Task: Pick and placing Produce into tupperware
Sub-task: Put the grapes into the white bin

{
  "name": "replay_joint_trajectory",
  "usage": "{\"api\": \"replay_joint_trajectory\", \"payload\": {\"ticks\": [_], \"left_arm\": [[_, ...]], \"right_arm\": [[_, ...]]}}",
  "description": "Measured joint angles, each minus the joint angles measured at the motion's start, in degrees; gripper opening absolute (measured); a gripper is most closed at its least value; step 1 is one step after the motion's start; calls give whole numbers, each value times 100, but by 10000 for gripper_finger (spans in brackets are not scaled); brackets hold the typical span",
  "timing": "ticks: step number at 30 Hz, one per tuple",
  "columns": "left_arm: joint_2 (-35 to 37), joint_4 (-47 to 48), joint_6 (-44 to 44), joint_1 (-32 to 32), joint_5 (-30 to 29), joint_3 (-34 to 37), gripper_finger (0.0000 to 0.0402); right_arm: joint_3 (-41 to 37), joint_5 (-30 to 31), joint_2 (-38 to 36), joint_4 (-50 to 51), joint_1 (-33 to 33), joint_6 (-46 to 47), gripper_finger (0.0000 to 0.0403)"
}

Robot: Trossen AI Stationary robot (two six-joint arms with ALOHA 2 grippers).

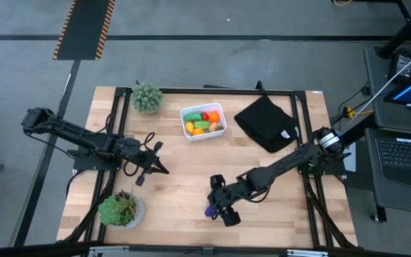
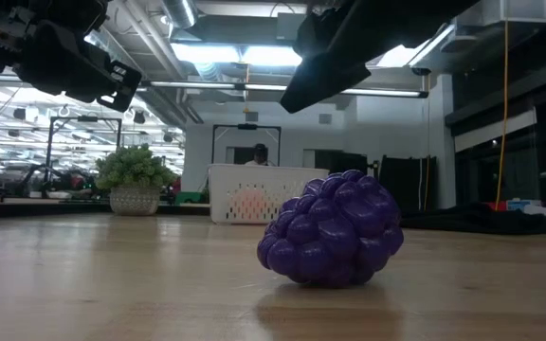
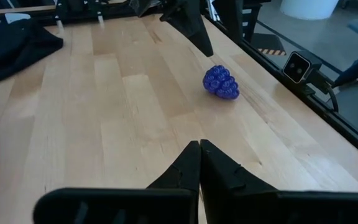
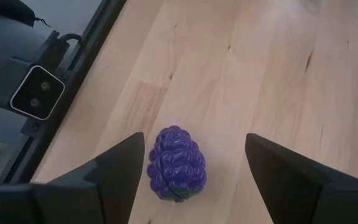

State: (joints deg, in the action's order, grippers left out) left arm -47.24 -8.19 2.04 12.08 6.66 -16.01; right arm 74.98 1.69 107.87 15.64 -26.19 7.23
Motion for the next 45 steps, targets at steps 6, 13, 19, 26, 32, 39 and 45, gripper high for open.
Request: {"api": "replay_joint_trajectory", "payload": {"ticks": [6,13,19,26,32,39,45], "left_arm": [[0,2,2,0,0,0,11],[0,2,4,0,0,0,30],[0,2,7,0,0,0,46],[0,0,2,0,0,0,62],[0,0,2,0,0,0,74],[0,0,2,0,0,0,87],[0,0,2,0,0,0,96]], "right_arm": [[-2,-39,0,4,-1,-5,283],[-4,-39,1,4,-20,-5,315],[-7,-39,295,-91,-33,-154,333],[-13,-31,751,-85,-96,-641,334],[-13,-34,869,-138,-101,-397,334],[-13,-33,870,-211,-101,142,334],[-13,-33,870,-219,-101,154,334]]}}
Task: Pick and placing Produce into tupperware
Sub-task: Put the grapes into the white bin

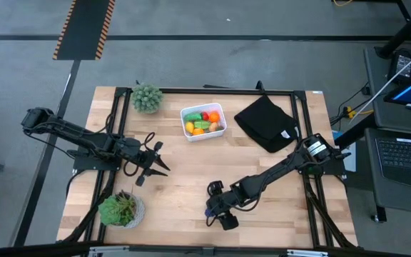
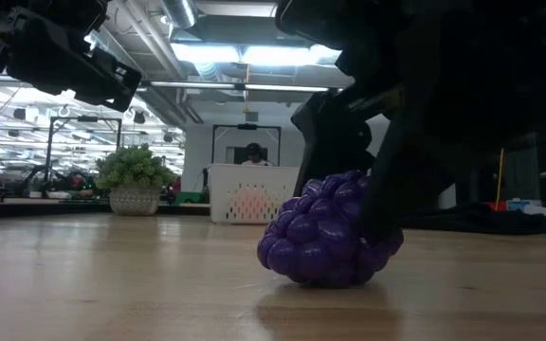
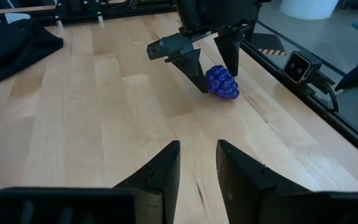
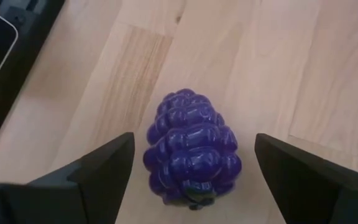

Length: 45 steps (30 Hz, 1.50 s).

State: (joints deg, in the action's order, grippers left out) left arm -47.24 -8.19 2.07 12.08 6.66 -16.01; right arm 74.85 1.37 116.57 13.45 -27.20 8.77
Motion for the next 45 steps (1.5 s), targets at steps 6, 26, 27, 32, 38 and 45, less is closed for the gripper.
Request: {"api": "replay_joint_trajectory", "payload": {"ticks": [6,26,27,32,38,45], "left_arm": [[0,0,0,0,0,0,105],[-2,28,4,-7,-153,0,118],[-2,45,2,-7,-202,0,116],[-2,66,4,-7,-357,0,105],[-2,82,4,-7,-375,0,91],[-2,99,4,-7,-383,0,78]], "right_arm": [[-117,0,0,-52,0,-2,334],[-96,109,216,-370,34,-782,334],[-96,109,214,-349,40,-780,334],[-96,109,222,-264,48,-779,324],[-96,99,236,-255,46,-792,289],[-96,111,236,-268,48,-799,241]]}}
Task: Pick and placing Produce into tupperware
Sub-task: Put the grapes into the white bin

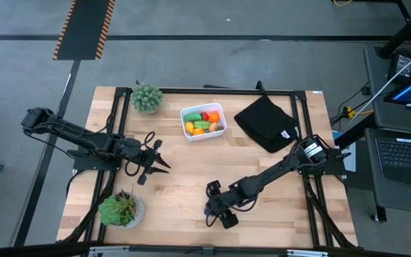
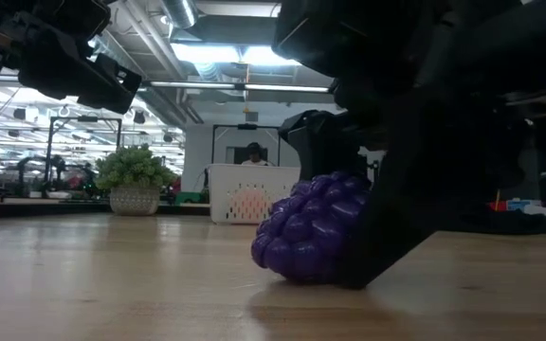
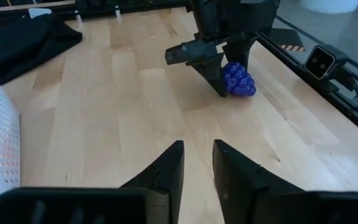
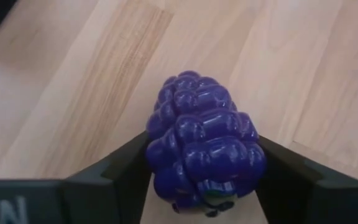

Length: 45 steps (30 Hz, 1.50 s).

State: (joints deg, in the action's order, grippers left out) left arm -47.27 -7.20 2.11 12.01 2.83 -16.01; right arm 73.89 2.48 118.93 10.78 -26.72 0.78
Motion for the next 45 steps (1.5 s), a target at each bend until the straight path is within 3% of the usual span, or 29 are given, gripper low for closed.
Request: {"api": "replay_joint_trajectory", "payload": {"ticks": [5,13,28,45], "left_arm": [[0,22,0,0,-6,0,69],[0,32,0,0,-6,0,55],[0,30,-2,0,-6,0,28],[2,37,-3,0,-24,0,1]], "right_arm": [[0,0,0,-29,-2,1,227],[0,0,0,-36,-2,-68,263],[9,-2,0,-251,-2,-667,267],[1047,-235,445,1150,75,-1107,267]]}}
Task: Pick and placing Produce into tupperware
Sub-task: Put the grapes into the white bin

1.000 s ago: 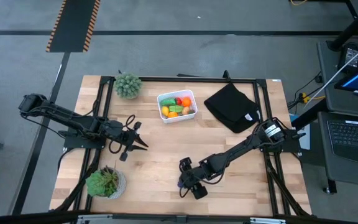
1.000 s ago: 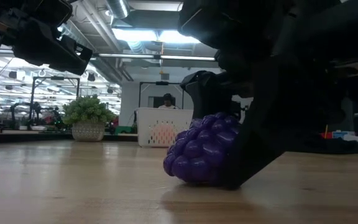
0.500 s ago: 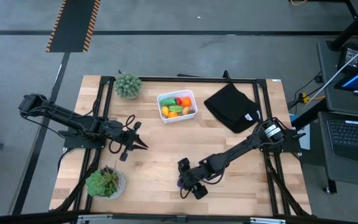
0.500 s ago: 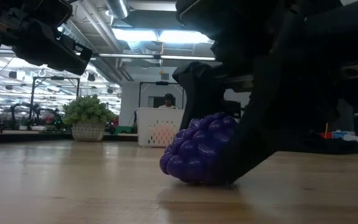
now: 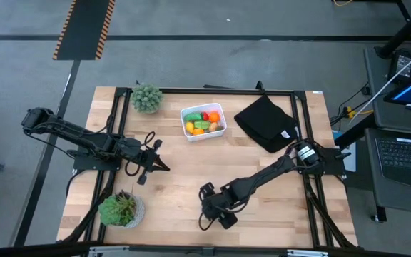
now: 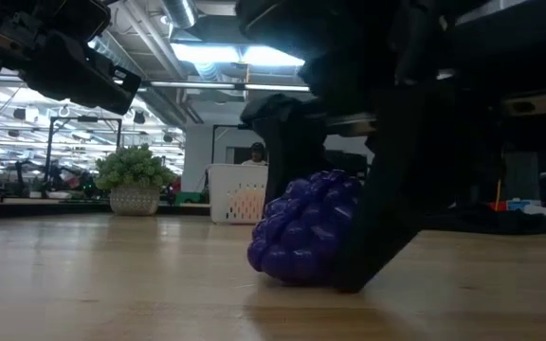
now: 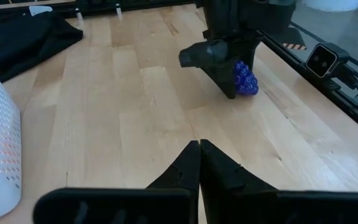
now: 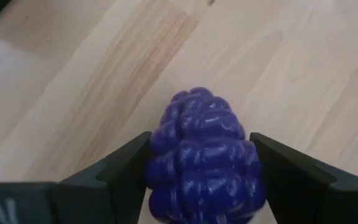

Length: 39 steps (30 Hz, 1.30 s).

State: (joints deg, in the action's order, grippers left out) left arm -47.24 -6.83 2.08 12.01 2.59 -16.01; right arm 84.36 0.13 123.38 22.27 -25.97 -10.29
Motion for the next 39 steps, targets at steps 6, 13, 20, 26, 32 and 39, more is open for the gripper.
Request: {"api": "replay_joint_trajectory", "payload": {"ticks": [6,13,20,26,32,39], "left_arm": [[0,35,-5,0,-2,0,12],[0,80,-3,0,-2,0,31],[0,79,-2,0,-2,0,47],[0,81,-4,0,-2,0,58],[0,81,-4,0,-2,0,68],[0,81,-4,0,-2,0,78]], "right_arm": [[506,69,158,686,8,-201,267],[549,89,158,744,10,-200,267],[549,87,158,744,8,-192,249],[549,86,156,727,8,-185,219],[549,86,156,727,8,-21,223],[549,86,155,724,17,363,216]]}}
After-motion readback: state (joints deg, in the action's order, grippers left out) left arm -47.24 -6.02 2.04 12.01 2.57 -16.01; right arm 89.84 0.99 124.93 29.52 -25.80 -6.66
